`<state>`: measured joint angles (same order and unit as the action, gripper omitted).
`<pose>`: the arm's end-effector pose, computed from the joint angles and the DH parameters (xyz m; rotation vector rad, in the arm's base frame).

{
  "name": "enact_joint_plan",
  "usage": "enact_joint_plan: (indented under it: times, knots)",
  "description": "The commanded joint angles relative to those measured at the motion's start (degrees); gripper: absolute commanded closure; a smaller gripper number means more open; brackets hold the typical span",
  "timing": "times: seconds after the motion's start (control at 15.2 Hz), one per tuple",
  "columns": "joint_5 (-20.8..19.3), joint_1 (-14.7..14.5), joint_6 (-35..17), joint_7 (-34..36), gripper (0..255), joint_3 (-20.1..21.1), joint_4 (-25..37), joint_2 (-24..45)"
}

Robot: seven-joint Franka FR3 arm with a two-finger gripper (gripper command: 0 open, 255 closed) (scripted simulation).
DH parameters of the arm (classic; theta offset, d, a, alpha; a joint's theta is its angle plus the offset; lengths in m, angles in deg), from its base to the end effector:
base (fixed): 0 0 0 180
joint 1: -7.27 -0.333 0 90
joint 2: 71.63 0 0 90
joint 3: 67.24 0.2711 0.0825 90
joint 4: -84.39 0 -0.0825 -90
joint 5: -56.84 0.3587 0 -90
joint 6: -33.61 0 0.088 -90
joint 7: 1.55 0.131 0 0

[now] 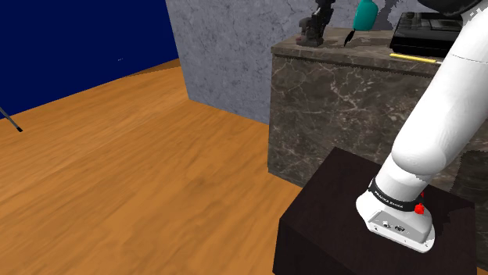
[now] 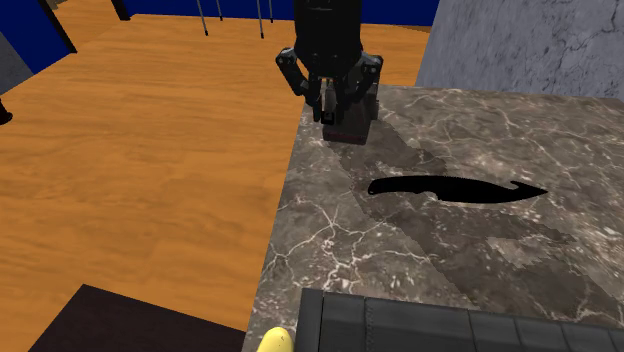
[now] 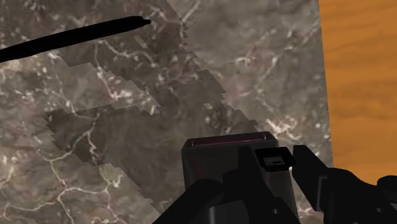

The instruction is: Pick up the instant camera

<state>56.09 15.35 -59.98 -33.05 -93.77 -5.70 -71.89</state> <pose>0.4401 -0.3063 0.5628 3.0948 -0.0835 0.0752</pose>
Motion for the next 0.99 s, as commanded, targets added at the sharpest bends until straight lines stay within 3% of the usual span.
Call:
enact_joint_plan:
  times: [0.0, 0.33, 0.92]
  knots:
    - [0.00, -0.01, -0.01, 0.00, 255, 0.01, -0.06, 0.00]
    - [-0.01, -0.01, -0.08, 0.00, 255, 0.01, -0.15, -0.02]
    - [1.44, 0.60, 7.78, -1.02, 255, -0.51, 10.42, 3.01]
